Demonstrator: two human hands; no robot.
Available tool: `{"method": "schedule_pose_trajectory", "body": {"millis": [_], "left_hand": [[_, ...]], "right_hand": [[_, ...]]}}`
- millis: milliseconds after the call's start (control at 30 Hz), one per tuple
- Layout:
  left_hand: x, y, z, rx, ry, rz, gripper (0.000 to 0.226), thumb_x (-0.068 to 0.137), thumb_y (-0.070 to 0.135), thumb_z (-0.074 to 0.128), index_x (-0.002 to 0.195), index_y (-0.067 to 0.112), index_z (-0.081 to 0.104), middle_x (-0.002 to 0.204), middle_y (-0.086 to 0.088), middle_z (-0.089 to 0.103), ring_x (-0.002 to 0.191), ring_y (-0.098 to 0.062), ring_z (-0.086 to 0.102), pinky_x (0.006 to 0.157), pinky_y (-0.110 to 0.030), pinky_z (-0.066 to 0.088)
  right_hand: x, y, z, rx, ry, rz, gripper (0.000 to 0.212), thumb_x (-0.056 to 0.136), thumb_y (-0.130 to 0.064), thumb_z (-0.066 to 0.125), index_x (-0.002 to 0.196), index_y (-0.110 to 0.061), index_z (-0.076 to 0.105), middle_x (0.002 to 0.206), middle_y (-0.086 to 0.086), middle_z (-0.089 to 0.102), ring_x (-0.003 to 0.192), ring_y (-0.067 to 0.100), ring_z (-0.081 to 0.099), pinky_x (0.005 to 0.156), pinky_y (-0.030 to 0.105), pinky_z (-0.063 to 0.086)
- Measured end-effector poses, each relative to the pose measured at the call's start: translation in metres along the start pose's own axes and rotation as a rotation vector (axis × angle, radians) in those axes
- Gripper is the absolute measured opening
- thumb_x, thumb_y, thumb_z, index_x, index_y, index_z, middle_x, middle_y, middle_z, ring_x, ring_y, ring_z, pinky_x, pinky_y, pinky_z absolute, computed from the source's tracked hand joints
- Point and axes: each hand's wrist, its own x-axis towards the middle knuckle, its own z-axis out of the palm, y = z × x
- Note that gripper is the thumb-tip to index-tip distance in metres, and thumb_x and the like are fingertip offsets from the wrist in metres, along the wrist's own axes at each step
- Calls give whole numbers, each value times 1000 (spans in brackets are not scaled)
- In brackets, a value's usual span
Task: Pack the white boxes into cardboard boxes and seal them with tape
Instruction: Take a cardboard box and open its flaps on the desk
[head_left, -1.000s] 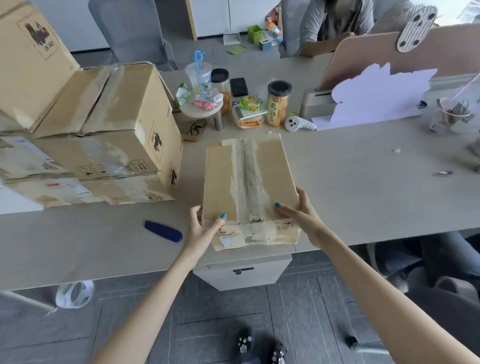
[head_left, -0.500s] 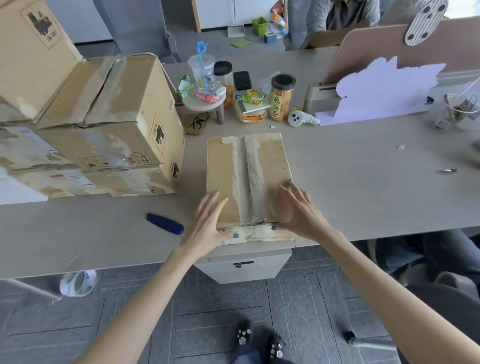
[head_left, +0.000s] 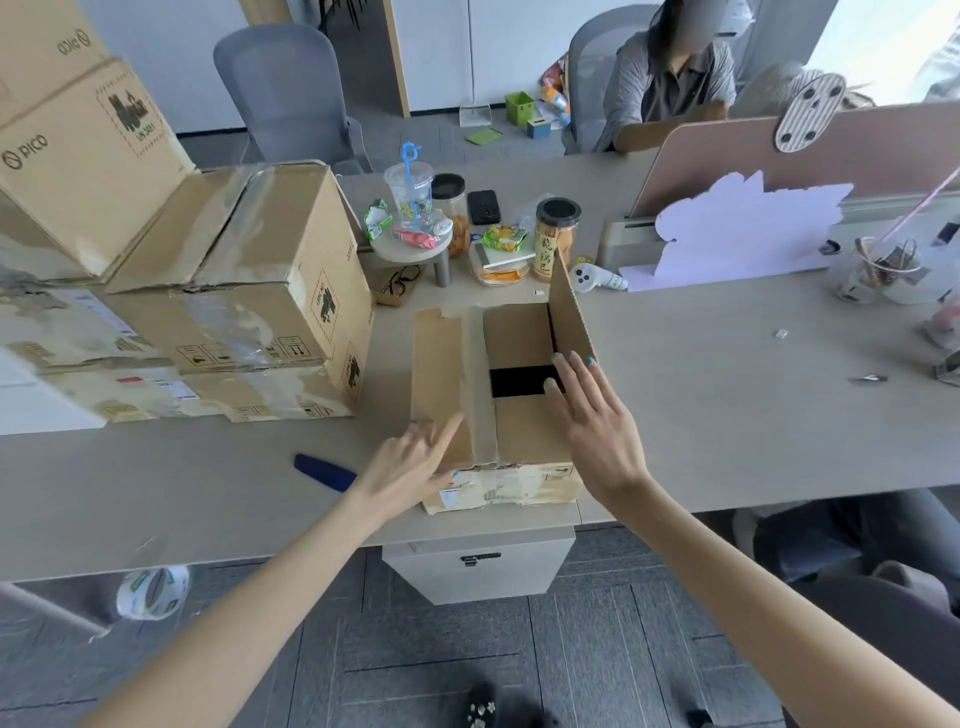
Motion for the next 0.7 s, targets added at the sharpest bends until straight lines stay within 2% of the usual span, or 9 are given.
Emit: {"method": "schedule_pose_trajectory", "body": {"millis": [100, 133, 200, 267, 333, 433, 533, 633, 700], "left_hand": [[0, 4, -2, 31, 50, -9, 100, 82, 14, 67, 156, 7, 0, 106, -23, 64, 49, -18, 55, 35, -27, 48], [0, 6, -5, 25, 92, -46, 107, 75, 3, 71, 157, 7, 2, 122, -27, 59, 58, -23, 62, 43, -30, 54], [1, 11, -15, 44, 195, -124, 109, 63, -15, 63, 156, 12, 13, 149, -32, 36, 112, -44, 61, 79, -50, 59], [4, 9, -28, 160, 220, -175, 103, 62, -17, 52, 154, 15, 20, 159, -28, 16, 144, -47, 26, 109, -64, 34], [8, 6, -37, 335, 88, -232, 90, 70, -7, 59, 153, 14, 28, 163, -22, 3, 151, -39, 4, 119, -61, 11], [10, 5, -39, 472, -118, -338, 54, 90, 18, 54, 142, 11, 45, 162, -20, 13, 151, -37, 4, 120, -58, -5], [10, 5, -29, 486, -249, -442, 44, 96, 30, 45, 131, 7, 55, 153, -21, 34, 144, -40, 22, 120, -57, -3], [6, -2, -8, 291, -266, -513, 40, 88, 39, 61, 114, 9, 65, 132, -23, 54, 124, -40, 47, 114, -62, 20], [3, -10, 9, 70, -211, -522, 46, 83, 39, 72, 115, 8, 64, 125, -22, 58, 113, -40, 55, 94, -58, 46]], "right_hand": [[7, -1, 6, -149, -223, 139, 36, 59, 5, 63, 94, 4, 69, 103, 22, 66, 101, 36, 63, 112, 43, 36], [8, -1, 9, -138, -269, 177, 31, 58, 6, 67, 88, 2, 69, 96, 21, 66, 95, 36, 63, 108, 43, 41], [7, 0, 15, -104, -318, 223, 25, 59, 7, 72, 83, 0, 69, 90, 19, 64, 92, 37, 61, 102, 45, 45], [3, 2, 20, -88, -342, 242, 22, 61, 6, 69, 82, -2, 68, 90, 18, 62, 94, 38, 57, 99, 48, 45], [-3, 5, 26, -40, -368, 279, 22, 63, 7, 63, 84, -1, 67, 93, 20, 59, 96, 39, 54, 92, 52, 45], [-8, 7, 39, 53, -403, 363, 26, 71, -1, 66, 97, 1, 65, 110, 21, 60, 104, 40, 56, 73, 50, 50], [-12, 6, 56, 151, -423, 411, 41, 81, -21, 67, 114, 2, 60, 121, 17, 57, 107, 36, 56, 59, 42, 50], [-13, 2, 69, 264, -374, 471, 43, 89, -20, 60, 127, 0, 51, 133, 14, 52, 115, 33, 55, 55, 39, 49], [-13, 1, 77, 351, -348, 520, 38, 96, -14, 46, 132, -3, 44, 139, 12, 47, 114, 33, 55, 57, 37, 45]]}}
